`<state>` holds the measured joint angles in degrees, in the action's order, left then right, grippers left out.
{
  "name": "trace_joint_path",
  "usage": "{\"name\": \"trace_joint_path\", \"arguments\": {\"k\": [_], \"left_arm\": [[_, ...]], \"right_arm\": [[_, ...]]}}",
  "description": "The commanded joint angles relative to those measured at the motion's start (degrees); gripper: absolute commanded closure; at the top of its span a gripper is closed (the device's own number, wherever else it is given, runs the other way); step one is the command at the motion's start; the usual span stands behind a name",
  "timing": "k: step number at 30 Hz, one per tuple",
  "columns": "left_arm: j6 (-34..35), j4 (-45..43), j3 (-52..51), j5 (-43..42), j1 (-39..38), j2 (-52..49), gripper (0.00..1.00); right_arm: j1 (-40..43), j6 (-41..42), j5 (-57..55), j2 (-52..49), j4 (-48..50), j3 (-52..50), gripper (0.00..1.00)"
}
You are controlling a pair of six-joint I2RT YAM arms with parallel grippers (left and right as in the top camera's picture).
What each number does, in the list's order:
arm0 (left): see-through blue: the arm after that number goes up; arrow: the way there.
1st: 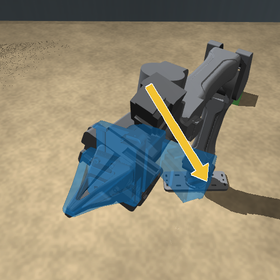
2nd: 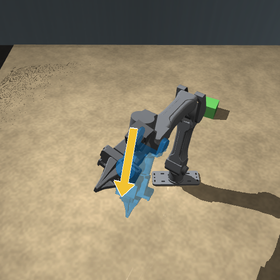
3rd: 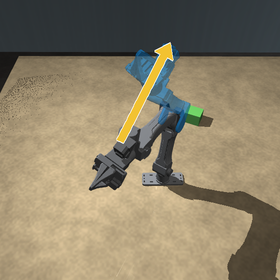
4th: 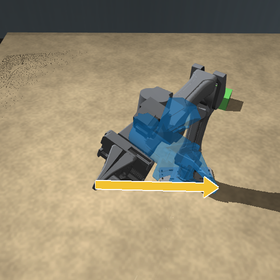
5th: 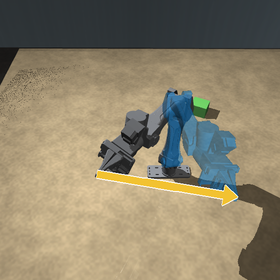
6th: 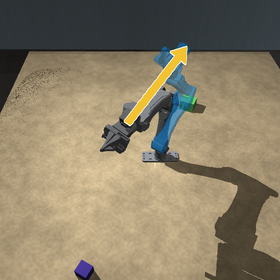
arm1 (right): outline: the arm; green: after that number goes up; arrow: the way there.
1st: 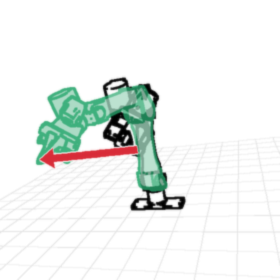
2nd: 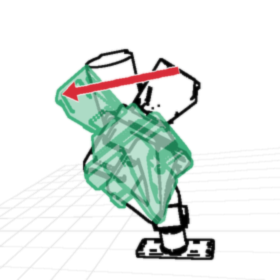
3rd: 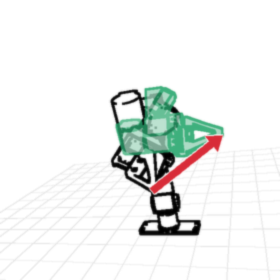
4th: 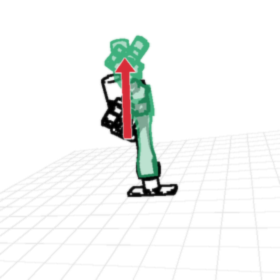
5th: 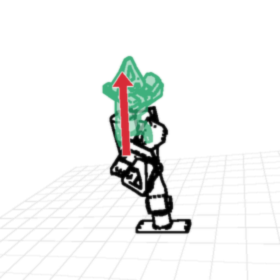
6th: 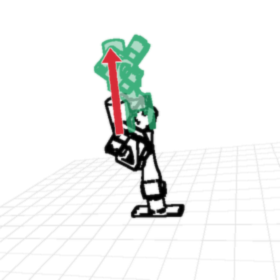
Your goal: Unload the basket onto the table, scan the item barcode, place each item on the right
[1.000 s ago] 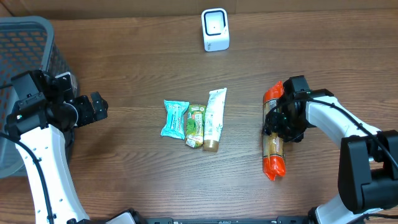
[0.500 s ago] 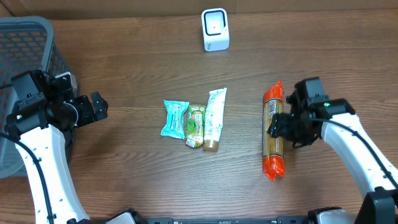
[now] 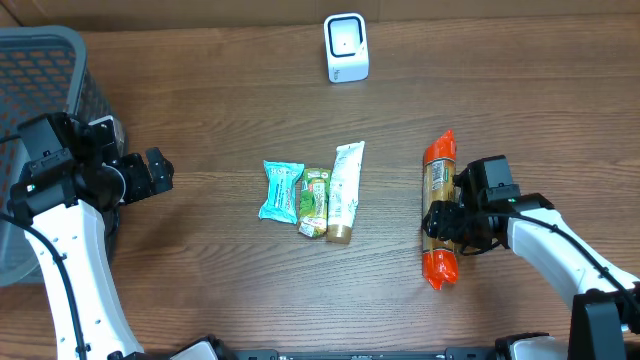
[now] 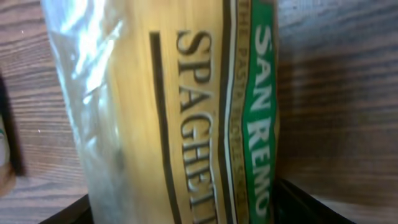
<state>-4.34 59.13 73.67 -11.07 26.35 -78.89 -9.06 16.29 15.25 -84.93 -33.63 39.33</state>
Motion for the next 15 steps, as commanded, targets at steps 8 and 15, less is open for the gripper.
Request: {"name": "trace_joint_path", "arguments": {"k": [8, 15], "left_arm": [[1.2, 0.0, 0.6, 0.1, 0.2, -0.3, 0.01], [1.2, 0.0, 0.6, 0.1, 0.3, -0.3, 0.0]], "right_arm": [[-0.2, 0.4, -0.8, -0.5, 3.6, -1.6, 0.22], [-0.2, 0.5, -1.0, -4.5, 5.4, -2.4, 0.19]]}}
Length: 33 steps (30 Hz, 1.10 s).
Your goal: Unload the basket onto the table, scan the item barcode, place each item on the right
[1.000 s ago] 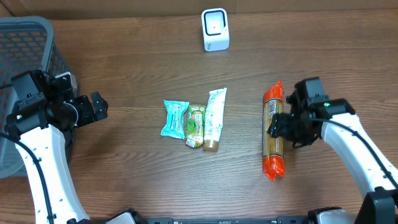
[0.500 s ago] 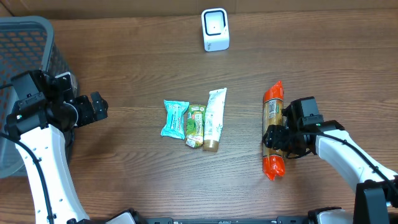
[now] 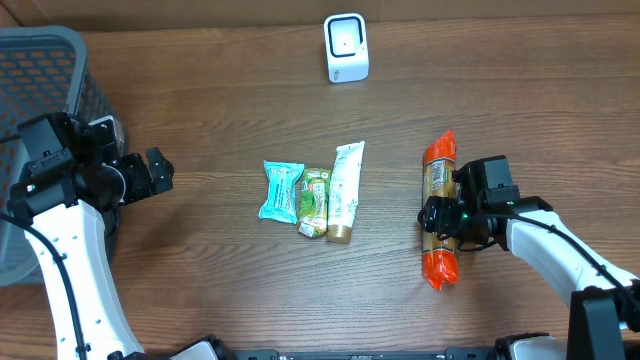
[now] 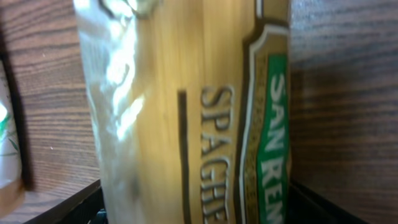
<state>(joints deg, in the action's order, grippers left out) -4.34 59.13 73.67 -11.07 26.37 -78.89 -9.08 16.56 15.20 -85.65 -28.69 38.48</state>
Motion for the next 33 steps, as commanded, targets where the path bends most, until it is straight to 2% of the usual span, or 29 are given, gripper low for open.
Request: {"name": "trace_joint_path", "arguments": {"k": [1, 3, 5, 8, 9, 13, 18, 24, 33], "left_arm": [[1.2, 0.0, 0.6, 0.1, 0.3, -0.3, 0.0], [1.2, 0.0, 0.6, 0.1, 0.2, -0.3, 0.0], [1.2, 0.0, 0.6, 0.1, 0.2, -0.3, 0.0], [1.2, 0.0, 0.6, 0.1, 0.2, -0.3, 0.01], [1.2, 0.0, 0.6, 0.1, 0.2, -0.3, 0.01], [1.2, 0.0, 0.6, 0.1, 0.2, -0.3, 0.0], [1.2, 0.0, 0.6, 0.1, 0.2, -0.3, 0.0], [1.2, 0.0, 0.6, 0.1, 0.2, -0.3, 0.0], [1.2, 0.0, 0.6, 0.1, 0.2, -0.3, 0.0]], "right_arm": [[-0.2, 0.6, -0.9, -4.2, 0.5, -1.5, 0.19], [-0.2, 1.5, 0.0, -4.9, 0.5, -1.5, 0.22], [-0.2, 1.8, 1.2, -4.9, 0.3, -1.5, 0.33], [-0.2, 2.4, 3.1, -4.9, 0.3, -1.5, 0.53], [-0.2, 4.0, 3.1, -4.9, 0.1, -1.5, 0.66], [-0.2, 4.5, 3.3, -4.9, 0.2, -1.5, 0.96], [0.5, 1.2, 10.3, -4.0, -1.2, 2.3, 0.96], [0.6, -9.8, 23.0, -2.0, -9.7, 13.2, 0.96], [0.5, -19.9, 35.2, -1.4, -23.0, 27.5, 0.96]]}}
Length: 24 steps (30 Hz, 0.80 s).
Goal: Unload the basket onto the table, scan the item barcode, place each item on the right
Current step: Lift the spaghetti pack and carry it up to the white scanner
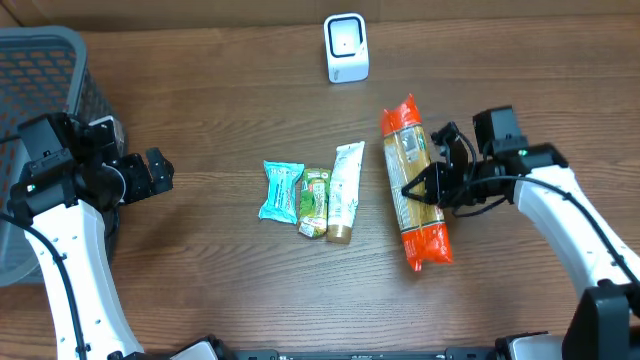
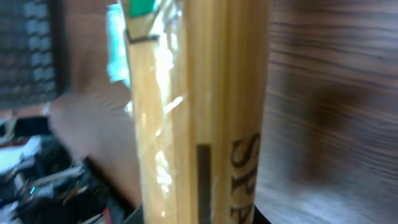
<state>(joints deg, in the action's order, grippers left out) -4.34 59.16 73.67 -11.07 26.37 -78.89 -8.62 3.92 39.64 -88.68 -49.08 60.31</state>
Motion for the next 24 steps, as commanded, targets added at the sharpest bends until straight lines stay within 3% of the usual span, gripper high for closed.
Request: {"name": "trace_joint_path", "arguments": {"k": [1, 6, 10, 17, 24], "left_arm": [[1.2, 0.0, 0.6, 0.1, 0.2, -0.3, 0.0], [1.2, 0.0, 0.6, 0.1, 0.2, -0.3, 0.01], [1.2, 0.0, 0.6, 0.1, 0.2, -0.3, 0.0], [1.2, 0.0, 0.6, 0.1, 0.2, -0.3, 0.01], [1.2, 0.0, 0.6, 0.1, 0.2, -0.3, 0.01]], "right_arm": [[0.0, -8.6, 11.8, 1.6, -4.2, 7.0, 0.96], [-1.6, -15.8, 17.1, 1.6, -12.2, 13.4, 0.96], [-2.3, -16.5, 17.6, 1.8, -15.8, 18.6, 0.96], [-2.3, -16.4, 18.4, 3.1, -16.8, 25.5, 0.96], [-2.3, -16.4, 17.4, 3.1, -16.2, 26.0, 0.96]]}}
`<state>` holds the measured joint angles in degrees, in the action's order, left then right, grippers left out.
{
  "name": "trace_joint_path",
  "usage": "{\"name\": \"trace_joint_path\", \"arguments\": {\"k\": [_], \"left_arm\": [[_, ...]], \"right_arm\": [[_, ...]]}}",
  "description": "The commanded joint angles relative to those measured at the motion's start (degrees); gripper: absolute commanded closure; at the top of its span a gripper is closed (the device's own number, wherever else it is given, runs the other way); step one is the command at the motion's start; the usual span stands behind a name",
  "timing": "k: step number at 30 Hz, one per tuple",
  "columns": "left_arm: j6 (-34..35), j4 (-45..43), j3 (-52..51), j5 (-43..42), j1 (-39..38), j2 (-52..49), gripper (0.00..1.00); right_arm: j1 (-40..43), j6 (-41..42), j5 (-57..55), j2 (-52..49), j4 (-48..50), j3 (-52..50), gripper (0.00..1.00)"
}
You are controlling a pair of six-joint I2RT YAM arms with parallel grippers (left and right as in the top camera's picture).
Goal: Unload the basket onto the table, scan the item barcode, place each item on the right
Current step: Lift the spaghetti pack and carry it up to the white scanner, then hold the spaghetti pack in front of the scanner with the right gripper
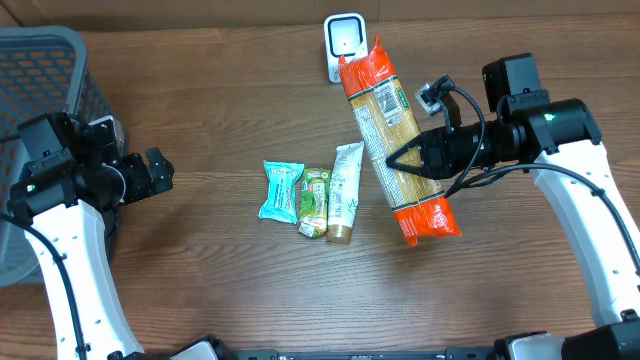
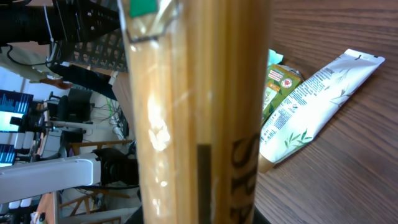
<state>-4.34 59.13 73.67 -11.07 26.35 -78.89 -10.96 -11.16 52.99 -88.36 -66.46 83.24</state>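
My right gripper is shut on a long spaghetti packet with orange-red ends, held in the air and slanted. Its top end reaches the white barcode scanner at the table's back edge. In the right wrist view the packet fills the middle and hides my fingers. My left gripper hangs open at the far left beside the basket, nothing between its fingers.
A teal snack packet, a small green packet and a white tube lie side by side mid-table, just left of the lifted spaghetti. A dark mesh basket stands at the far left corner.
My right gripper has moved up and back with the spaghetti packet. The packet's top end, then beside the tube, is now next to the scanner. The left arm has not moved.
The spaghetti packet lay flat on the table at the right with my right gripper closed around its middle, and stayed so half a second later. Then it was off the table and nearer the middle. Now it is held higher, its top by the scanner.
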Motion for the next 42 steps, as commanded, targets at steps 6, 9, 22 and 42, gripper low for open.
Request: {"name": "trace_joint_path", "arguments": {"k": [6, 9, 22, 42], "left_arm": [[1.2, 0.0, 0.6, 0.1, 0.3, -0.3, 0.0], [1.2, 0.0, 0.6, 0.1, 0.3, -0.3, 0.01], [1.2, 0.0, 0.6, 0.1, 0.3, -0.4, 0.0], [1.2, 0.0, 0.6, 0.1, 0.3, -0.4, 0.0]], "right_arm": [[-3.5, 6.5, -16.0, 1.4, 10.5, 1.4, 0.96], [-7.2, 11.3, -35.5, -0.8, 15.0, 1.3, 0.96], [-15.1, -17.2, -97.1, -18.4, 57.9, 1.3, 0.96], [-13.7, -59.6, -95.8, -45.5, 108.7, 2.8, 0.96]]}}
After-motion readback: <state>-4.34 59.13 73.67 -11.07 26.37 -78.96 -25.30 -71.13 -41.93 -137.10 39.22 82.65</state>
